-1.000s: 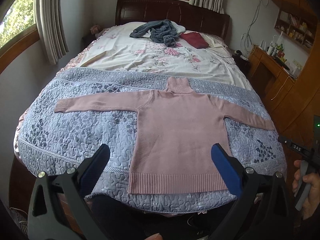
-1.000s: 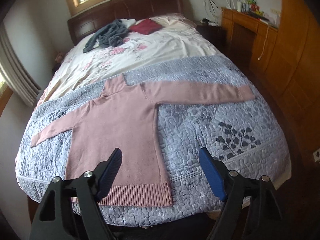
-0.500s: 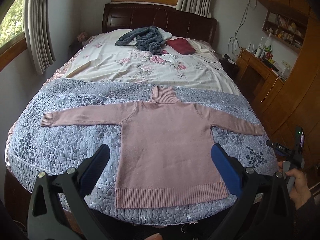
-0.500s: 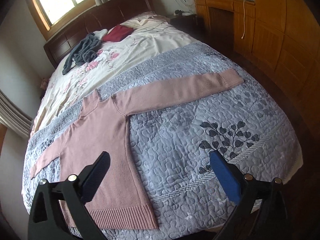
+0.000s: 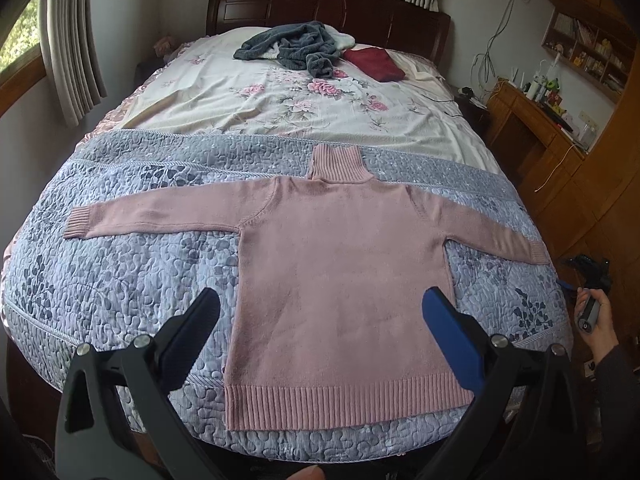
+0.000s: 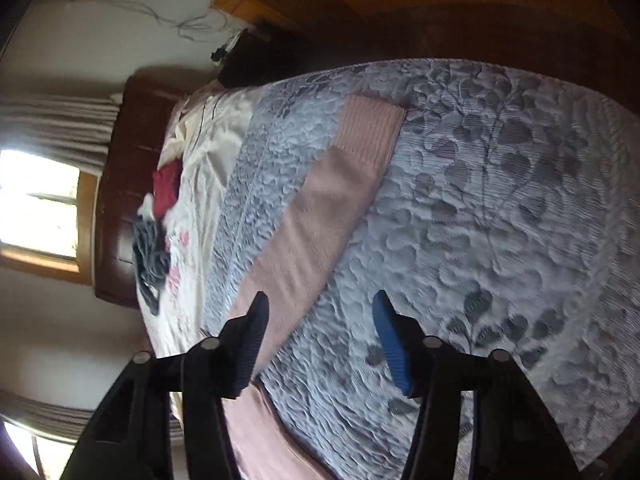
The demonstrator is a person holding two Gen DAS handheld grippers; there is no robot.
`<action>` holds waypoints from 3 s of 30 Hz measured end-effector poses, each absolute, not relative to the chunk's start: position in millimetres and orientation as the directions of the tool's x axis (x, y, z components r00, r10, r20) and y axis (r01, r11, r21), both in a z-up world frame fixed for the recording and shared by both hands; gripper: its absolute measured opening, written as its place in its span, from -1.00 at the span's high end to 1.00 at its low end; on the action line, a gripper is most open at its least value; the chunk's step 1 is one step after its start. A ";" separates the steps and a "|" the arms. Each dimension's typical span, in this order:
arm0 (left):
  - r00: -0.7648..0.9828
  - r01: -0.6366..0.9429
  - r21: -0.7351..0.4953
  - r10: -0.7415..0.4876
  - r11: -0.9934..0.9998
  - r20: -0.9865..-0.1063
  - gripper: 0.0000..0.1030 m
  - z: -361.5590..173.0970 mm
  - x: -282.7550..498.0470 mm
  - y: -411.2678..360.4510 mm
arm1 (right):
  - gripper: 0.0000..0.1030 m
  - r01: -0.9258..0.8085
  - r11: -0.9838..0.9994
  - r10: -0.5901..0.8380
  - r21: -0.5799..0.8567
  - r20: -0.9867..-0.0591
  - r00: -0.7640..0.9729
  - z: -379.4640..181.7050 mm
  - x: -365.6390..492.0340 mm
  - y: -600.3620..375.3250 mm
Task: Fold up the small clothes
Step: 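Move the right tool to a sweater sleeve cuff and grasp it, then grasp the cuff with the left tool while the right tool releases it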
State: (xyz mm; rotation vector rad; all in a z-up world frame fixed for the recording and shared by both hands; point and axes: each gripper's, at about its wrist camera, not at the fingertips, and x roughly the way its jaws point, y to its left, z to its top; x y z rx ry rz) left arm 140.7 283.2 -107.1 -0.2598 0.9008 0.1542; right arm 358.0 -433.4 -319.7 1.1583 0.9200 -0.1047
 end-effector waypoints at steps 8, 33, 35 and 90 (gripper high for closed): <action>0.583 -0.247 -0.199 -0.018 0.948 -0.812 -0.95 -141.8 178.2 286.1 | 0.21 0.582 0.278 0.338 0.765 -0.645 0.686 -383.4 415.7 -489.3; 0.492 -0.309 -0.397 -0.212 0.864 -0.844 -0.95 -250.5 251.9 351.4 | 0.81 0.345 0.669 0.246 0.658 -0.634 0.733 -285.7 496.6 -391.4; 0.497 -0.319 -0.384 -0.192 0.866 -0.846 -0.95 -249.8 254.1 357.7 | 0.81 0.285 0.715 0.255 0.639 -0.618 0.744 -260.8 499.9 -362.3; 0.177 -0.270 -0.777 -0.764 0.569 -0.621 0.85 -419.8 541.2 216.0 | -0.19 -0.290 0.902 0.419 0.320 -0.807 0.416 -353.0 316.0 -19.9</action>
